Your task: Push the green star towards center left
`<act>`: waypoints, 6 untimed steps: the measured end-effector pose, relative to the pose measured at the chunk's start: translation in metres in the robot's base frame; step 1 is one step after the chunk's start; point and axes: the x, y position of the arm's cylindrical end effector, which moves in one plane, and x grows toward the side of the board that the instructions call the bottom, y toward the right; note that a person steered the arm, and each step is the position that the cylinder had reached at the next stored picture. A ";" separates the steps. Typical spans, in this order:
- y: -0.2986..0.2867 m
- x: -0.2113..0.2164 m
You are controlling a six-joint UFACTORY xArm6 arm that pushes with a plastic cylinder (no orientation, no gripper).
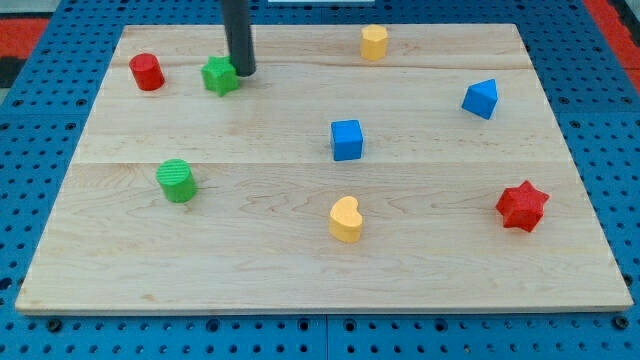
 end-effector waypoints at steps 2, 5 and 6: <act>-0.036 -0.013; -0.092 0.086; -0.092 0.069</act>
